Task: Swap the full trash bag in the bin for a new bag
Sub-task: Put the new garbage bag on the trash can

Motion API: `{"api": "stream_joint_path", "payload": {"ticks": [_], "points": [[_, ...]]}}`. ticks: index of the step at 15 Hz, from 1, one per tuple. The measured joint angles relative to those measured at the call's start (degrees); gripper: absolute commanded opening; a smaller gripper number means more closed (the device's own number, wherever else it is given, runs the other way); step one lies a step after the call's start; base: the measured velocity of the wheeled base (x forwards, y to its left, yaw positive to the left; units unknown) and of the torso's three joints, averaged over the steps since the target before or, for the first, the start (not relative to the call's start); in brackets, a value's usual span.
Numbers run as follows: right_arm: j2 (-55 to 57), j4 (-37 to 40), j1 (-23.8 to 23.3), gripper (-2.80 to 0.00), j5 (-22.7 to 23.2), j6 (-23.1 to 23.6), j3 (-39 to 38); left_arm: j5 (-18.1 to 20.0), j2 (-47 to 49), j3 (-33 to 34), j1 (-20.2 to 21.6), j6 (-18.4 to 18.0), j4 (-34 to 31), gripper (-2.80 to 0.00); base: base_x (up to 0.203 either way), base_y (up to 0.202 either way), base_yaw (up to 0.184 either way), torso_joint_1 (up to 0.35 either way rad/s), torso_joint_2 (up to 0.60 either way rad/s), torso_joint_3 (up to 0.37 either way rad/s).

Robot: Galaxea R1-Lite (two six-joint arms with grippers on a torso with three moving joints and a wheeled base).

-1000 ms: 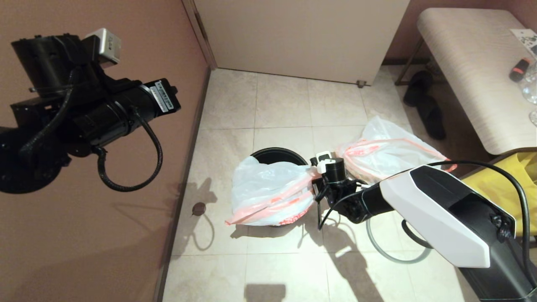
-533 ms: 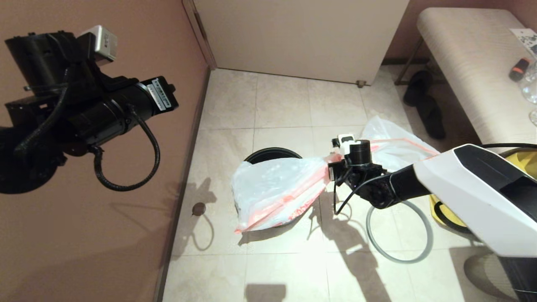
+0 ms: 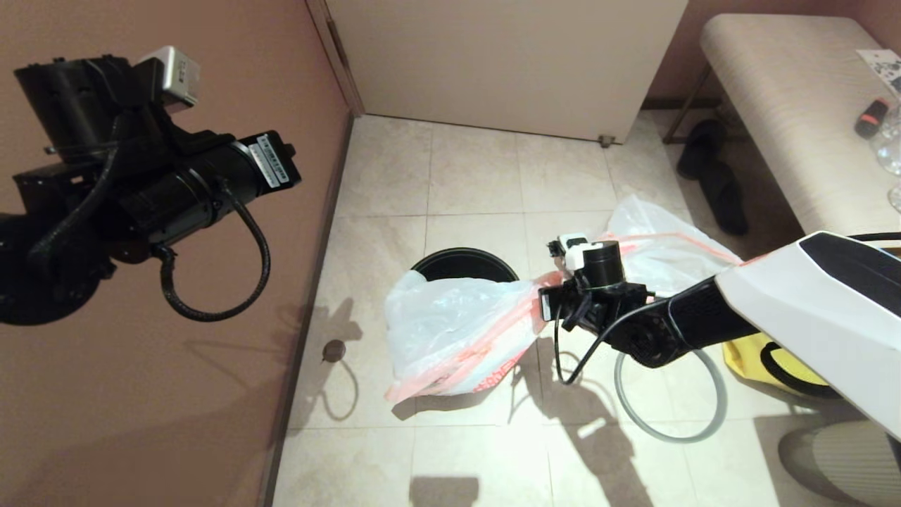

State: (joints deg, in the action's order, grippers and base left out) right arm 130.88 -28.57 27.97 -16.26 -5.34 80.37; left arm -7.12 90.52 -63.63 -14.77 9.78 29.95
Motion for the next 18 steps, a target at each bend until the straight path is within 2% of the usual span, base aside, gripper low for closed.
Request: {"api": "stream_joint_path", "payload": {"ticks": [3, 7, 9, 10, 15, 18], "points": [[-0.6, 3.3, 0.6, 0.00, 0.1, -1.1, -0.2, -0.1, 0.0, 0.0, 0.1, 0.0, 0.0, -2.80, 0.000, 0.000, 0.000, 0.000, 0.00, 0.000], [-4.5, 17.3, 3.4, 0.00, 2.4, -10.0, -1.6, 0.0, 0.0, 0.0, 0.0, -0.1, 0.0, -2.80, 0.000, 0.000, 0.000, 0.000, 0.00, 0.000], [-5.8, 20.3, 5.4, 0.00, 4.4, -15.1, -1.8, 0.0, 0.1, 0.0, -0.1, 0.0, 0.0, -2.80, 0.000, 0.000, 0.000, 0.000, 0.00, 0.000], [-6.0, 21.3, 6.3, 0.00, 4.8, -16.1, -1.8, 0.0, 0.1, 0.0, -0.1, 0.0, 0.0, -2.80, 0.000, 0.000, 0.000, 0.000, 0.00, 0.000], [-4.1, 23.0, 9.8, 0.00, 5.6, -16.3, -1.3, 0.0, 0.2, 0.0, -0.1, 0.0, 0.0, -2.80, 0.000, 0.000, 0.000, 0.000, 0.00, 0.000], [-2.3, 23.5, 10.1, 0.00, 5.5, -15.8, -0.2, 0.0, 0.2, 0.0, -0.1, -0.1, 0.0, -2.80, 0.000, 0.000, 0.000, 0.000, 0.00, 0.000]]}}
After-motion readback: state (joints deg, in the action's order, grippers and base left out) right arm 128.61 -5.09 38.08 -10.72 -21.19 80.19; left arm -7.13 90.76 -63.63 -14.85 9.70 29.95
